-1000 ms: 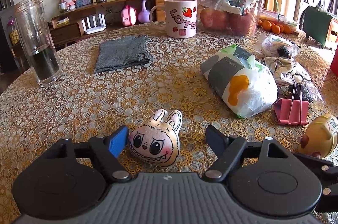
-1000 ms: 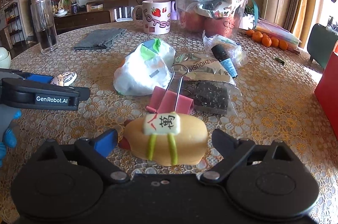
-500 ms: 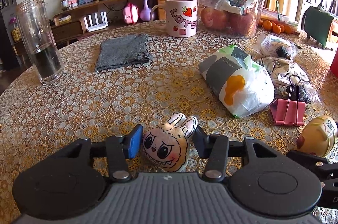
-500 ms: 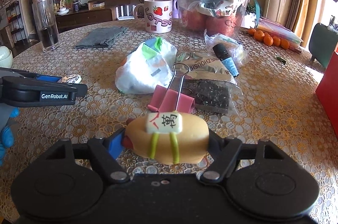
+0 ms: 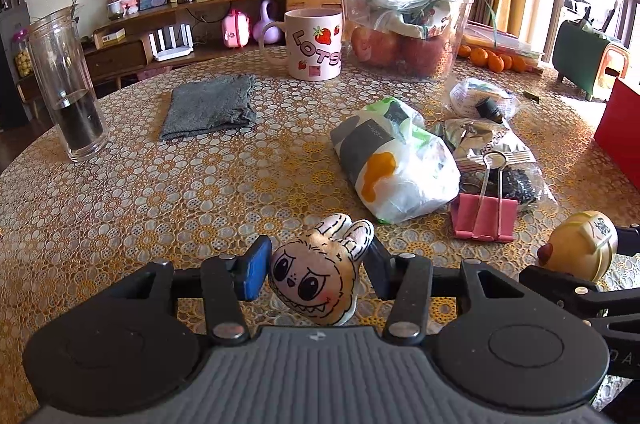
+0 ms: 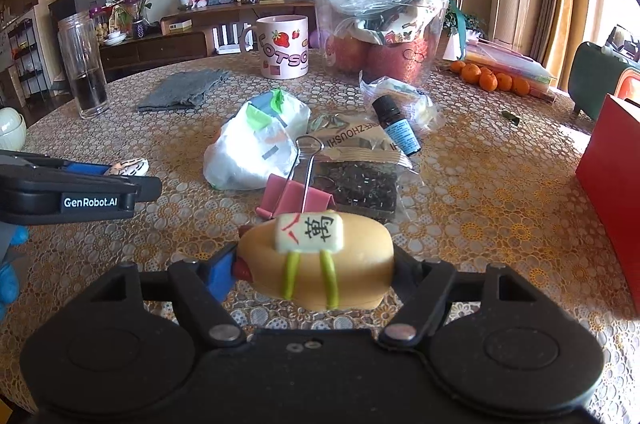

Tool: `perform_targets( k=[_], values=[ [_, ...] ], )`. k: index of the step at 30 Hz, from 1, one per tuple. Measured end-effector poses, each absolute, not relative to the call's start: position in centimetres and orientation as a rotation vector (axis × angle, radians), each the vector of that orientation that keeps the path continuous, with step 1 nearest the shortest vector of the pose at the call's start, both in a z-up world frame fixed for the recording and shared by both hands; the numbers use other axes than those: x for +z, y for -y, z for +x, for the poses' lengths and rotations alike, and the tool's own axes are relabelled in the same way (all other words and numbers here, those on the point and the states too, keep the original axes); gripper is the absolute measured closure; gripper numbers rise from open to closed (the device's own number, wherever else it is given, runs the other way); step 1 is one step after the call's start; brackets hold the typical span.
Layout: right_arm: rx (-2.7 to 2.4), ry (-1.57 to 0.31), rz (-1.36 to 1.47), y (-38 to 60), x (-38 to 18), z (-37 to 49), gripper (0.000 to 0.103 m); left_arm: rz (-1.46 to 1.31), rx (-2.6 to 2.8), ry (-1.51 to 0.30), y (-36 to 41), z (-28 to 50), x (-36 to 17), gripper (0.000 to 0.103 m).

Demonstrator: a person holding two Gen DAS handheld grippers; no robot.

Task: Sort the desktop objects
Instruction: 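Carry the yellow toy and bunny plush over the red box with both grippers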

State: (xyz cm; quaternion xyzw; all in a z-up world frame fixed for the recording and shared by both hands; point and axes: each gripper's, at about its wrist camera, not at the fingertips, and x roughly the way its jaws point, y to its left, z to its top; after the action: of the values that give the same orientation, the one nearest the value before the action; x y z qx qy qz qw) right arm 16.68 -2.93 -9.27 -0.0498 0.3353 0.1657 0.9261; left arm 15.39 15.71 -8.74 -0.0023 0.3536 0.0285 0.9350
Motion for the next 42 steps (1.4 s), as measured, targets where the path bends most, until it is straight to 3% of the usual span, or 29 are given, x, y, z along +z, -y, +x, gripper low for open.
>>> perform_targets(
  k=[42],
  values=[
    [0.314,-0.561,-0.044,21.5,0.6,11.0,0.029,0.061,-0.215,-0.662,5.7,10.9,1.0,0.054]
  ],
)
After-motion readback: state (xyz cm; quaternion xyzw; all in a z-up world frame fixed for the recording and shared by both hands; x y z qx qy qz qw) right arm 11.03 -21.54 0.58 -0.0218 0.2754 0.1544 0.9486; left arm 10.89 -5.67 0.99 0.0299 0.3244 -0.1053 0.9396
